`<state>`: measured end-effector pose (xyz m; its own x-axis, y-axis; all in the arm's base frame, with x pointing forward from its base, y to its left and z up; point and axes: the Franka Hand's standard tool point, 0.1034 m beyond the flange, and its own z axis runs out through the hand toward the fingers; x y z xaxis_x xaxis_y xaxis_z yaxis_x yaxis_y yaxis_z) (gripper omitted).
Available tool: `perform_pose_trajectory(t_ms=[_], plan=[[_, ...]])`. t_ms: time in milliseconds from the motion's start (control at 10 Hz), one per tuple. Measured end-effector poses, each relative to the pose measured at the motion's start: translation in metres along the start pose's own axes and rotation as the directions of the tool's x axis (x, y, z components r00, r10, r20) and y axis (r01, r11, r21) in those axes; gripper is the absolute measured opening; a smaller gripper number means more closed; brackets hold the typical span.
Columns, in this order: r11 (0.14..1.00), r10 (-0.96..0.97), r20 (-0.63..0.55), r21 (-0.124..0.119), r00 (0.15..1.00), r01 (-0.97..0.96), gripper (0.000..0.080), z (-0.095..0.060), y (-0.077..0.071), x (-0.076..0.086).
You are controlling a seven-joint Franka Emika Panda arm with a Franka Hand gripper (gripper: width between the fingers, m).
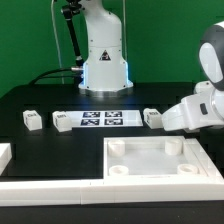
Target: Assemble square table
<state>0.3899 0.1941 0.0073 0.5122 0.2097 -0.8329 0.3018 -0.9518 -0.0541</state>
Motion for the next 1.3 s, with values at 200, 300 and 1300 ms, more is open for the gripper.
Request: perform_pose_trajectory(t_ms=[200,300,1300], plan=[[1.0,-0.006,-0.003,-0.001,1.0,0.006,0.0649,0.002,-0.001,0.0],[1.0,-0.006,-0.003,-0.001,1.0,0.006,0.0649,0.002,-0.001,0.0],[0.998,-0.055,-0.008,-0.001,0.998,0.055,0.0291,-0.026,0.009,-0.019]])
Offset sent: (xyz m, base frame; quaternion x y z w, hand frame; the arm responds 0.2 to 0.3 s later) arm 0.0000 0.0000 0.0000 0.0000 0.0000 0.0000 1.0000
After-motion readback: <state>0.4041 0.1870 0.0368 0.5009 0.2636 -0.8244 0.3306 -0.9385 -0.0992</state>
